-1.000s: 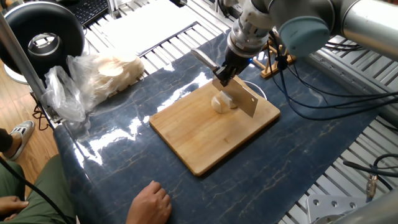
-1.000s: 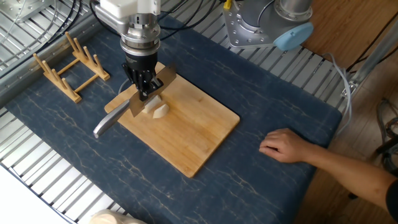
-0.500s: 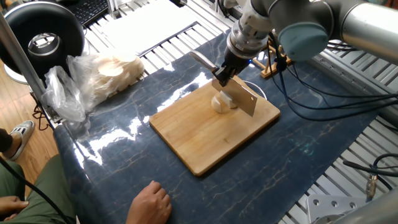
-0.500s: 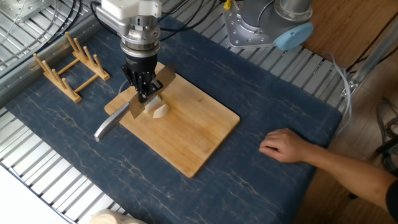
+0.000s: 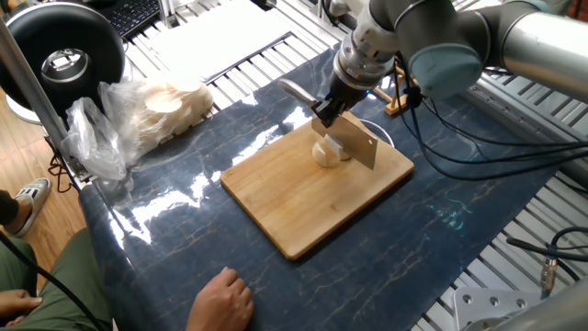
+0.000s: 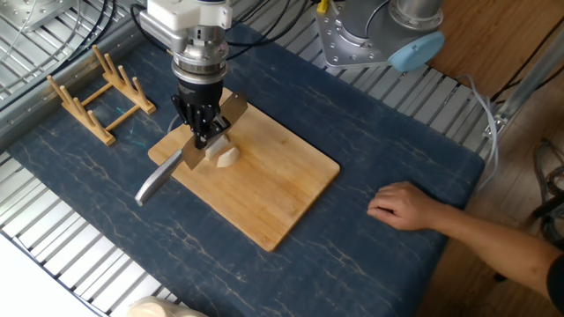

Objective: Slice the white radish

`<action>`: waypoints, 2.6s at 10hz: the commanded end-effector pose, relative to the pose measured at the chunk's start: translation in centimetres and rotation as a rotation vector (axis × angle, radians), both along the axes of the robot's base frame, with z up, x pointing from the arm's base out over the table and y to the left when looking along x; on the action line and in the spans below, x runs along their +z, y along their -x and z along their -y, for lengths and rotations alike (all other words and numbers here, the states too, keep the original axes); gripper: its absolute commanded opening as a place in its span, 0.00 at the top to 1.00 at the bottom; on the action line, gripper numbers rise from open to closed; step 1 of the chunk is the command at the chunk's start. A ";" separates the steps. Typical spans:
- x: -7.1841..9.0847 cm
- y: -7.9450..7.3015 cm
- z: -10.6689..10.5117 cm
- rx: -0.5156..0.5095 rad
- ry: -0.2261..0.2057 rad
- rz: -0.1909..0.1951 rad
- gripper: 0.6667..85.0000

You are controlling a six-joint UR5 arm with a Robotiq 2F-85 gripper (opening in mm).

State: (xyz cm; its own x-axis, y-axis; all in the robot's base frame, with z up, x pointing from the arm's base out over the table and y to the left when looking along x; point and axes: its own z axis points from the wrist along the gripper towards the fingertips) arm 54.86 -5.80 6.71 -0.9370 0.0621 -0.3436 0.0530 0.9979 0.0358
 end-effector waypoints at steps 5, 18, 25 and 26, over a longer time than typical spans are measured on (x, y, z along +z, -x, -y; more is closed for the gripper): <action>0.2 1.3 0.0 -0.012 0.003 -0.050 1.00; 0.3 1.2 0.3 0.015 0.011 -0.059 1.00; 0.8 0.1 -1.7 -0.048 -0.062 -0.036 1.00; 0.6 0.0 -1.8 -0.051 -0.059 -0.025 1.00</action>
State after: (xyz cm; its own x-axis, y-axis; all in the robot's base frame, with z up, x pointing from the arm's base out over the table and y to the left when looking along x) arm 54.50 -4.51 7.24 -0.9479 0.1047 -0.3010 0.0871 0.9936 0.0713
